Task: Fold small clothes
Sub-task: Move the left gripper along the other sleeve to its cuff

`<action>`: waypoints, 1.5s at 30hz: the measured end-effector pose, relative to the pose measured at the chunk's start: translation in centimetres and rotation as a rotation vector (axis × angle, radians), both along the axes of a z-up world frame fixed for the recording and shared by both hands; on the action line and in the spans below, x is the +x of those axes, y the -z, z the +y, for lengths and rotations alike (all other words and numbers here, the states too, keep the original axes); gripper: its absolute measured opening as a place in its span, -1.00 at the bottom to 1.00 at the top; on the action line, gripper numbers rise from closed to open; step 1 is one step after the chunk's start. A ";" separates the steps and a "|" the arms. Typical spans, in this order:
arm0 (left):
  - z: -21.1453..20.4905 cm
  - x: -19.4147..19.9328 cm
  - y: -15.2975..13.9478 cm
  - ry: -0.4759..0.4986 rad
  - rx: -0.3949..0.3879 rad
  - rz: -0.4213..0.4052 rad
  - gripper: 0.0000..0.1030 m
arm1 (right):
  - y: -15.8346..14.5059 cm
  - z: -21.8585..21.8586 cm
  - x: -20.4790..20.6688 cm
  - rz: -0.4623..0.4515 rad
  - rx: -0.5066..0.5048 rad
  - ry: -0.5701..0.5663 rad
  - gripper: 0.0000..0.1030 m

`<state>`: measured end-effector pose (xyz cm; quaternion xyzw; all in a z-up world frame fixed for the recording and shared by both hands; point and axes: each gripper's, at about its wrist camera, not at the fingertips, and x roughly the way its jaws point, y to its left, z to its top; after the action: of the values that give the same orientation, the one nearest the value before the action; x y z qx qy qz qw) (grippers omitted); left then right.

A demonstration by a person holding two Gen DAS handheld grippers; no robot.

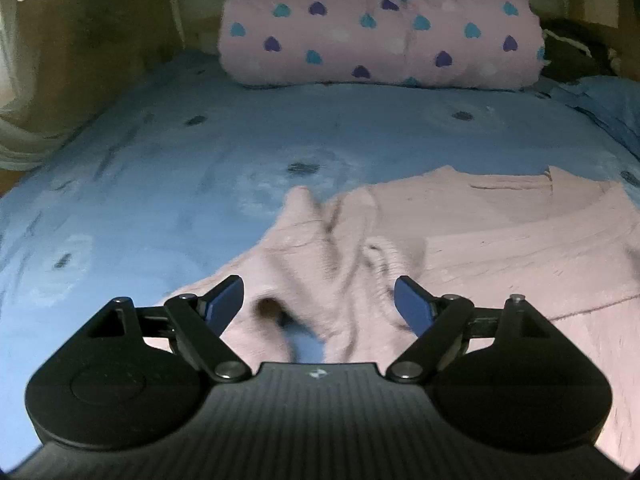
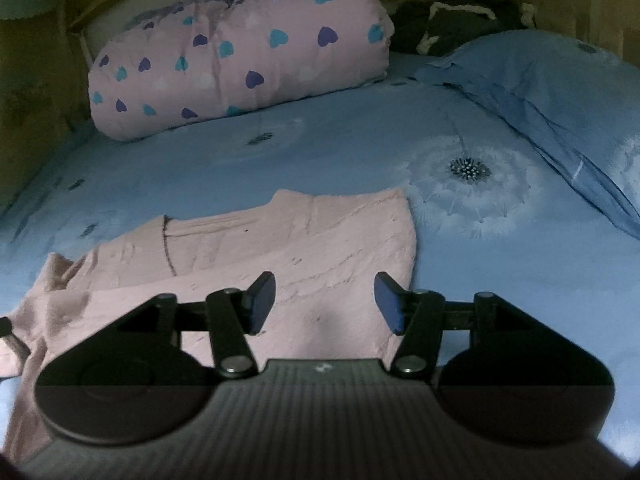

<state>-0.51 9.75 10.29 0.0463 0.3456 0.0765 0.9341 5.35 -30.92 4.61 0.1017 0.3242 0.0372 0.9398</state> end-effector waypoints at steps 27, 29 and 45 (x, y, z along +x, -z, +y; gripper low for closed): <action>10.3 -12.3 -3.9 -0.078 -0.060 -0.012 0.77 | -2.3 5.3 -14.8 0.065 0.144 -0.066 0.11; 11.0 -12.3 -3.3 -0.078 -0.068 0.002 0.77 | -2.3 6.0 -16.1 0.064 0.133 -0.077 0.11; 16.0 -8.4 3.9 -0.044 -0.009 0.117 0.78 | 0.9 10.7 -18.6 0.128 -0.049 -0.087 0.12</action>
<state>-8.94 25.79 6.38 0.0391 0.4010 0.0925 0.9106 -13.24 -20.26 3.70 0.0666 0.3887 0.0635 0.9167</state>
